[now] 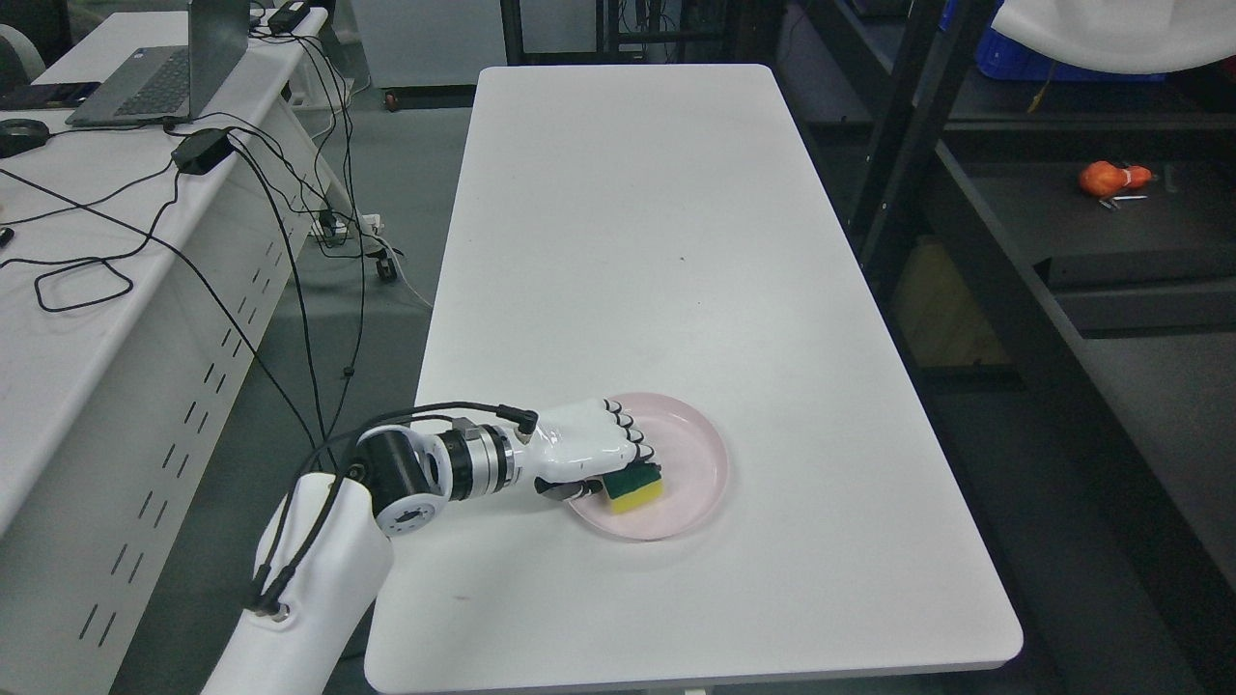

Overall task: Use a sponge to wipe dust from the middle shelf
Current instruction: 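Close the left hand fingers around the green-and-yellow sponge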

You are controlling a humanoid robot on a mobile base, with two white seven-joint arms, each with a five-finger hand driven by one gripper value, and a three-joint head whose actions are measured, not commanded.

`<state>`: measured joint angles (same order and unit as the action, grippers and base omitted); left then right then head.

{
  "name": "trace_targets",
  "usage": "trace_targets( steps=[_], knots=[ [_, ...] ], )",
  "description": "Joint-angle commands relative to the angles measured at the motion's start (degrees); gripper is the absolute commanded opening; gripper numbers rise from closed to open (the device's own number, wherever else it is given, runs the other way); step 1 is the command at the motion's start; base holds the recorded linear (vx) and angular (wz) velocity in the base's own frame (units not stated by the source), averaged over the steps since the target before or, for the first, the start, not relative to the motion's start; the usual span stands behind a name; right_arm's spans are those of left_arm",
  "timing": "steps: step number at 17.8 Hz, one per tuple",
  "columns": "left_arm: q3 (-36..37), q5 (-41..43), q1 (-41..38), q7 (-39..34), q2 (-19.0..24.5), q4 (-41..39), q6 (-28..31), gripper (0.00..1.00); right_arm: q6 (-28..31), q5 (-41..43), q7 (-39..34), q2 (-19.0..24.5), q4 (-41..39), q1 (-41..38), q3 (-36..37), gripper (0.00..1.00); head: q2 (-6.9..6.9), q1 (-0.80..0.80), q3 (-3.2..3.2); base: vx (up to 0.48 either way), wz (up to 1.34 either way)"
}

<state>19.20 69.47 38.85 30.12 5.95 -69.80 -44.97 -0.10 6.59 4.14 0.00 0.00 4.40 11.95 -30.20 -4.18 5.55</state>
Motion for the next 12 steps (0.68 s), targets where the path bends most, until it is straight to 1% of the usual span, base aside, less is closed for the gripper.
trace_targets(
  steps=[1, 2, 5, 7, 8, 10, 12],
  knots=[
    [-0.6, -0.6, -0.1, 0.6, -0.2, 1.4, 0.0, 0.53, 4.1, 0.0, 0.0, -1.0, -1.0, 0.0, 0.0, 1.0, 0.0, 0.0, 0.0, 0.0, 0.0],
    [-1.3, -0.7, -0.1, 0.6, -0.2, 1.4, 0.0, 0.49, 4.1, 0.0, 0.1, -1.0, -1.0, 0.0, 0.0, 1.0, 0.0, 0.0, 0.0, 0.0, 0.0],
    [-4.5, -1.0, 0.1, 0.7, -0.3, 1.3, 0.0, 0.31, 4.2, 0.0, 0.0, -1.0, -1.0, 0.0, 0.0, 1.0, 0.0, 0.0, 0.0, 0.0, 0.0],
    [-6.7, -1.2, 0.2, 0.7, -0.3, 1.3, 0.0, 0.22, 4.2, 0.0, 0.0, -1.0, -1.0, 0.0, 0.0, 1.0, 0.0, 0.0, 0.0, 0.0, 0.0],
    [-7.8, -2.1, 0.3, 0.8, -0.3, 1.1, 0.0, 0.16, 4.1, 0.0, 0.0, -1.0, -1.0, 0.0, 0.0, 1.0, 0.0, 0.0, 0.0, 0.0, 0.0],
    [-9.7, -4.9, 1.2, 1.0, -0.2, 0.8, 0.0, 0.08, 4.2, 0.0, 0.0, -1.0, -1.0, 0.1, 0.0, 1.0, 0.0, 0.0, 0.0, 0.0, 0.0],
    [-12.0, -7.2, 2.4, 1.3, 0.5, 0.0, 0.0, 0.06, 4.1, 0.0, 0.0, -1.0, -1.0, 0.0, 0.0, 1.0, 0.0, 0.0, 0.0, 0.0, 0.0]
  ],
)
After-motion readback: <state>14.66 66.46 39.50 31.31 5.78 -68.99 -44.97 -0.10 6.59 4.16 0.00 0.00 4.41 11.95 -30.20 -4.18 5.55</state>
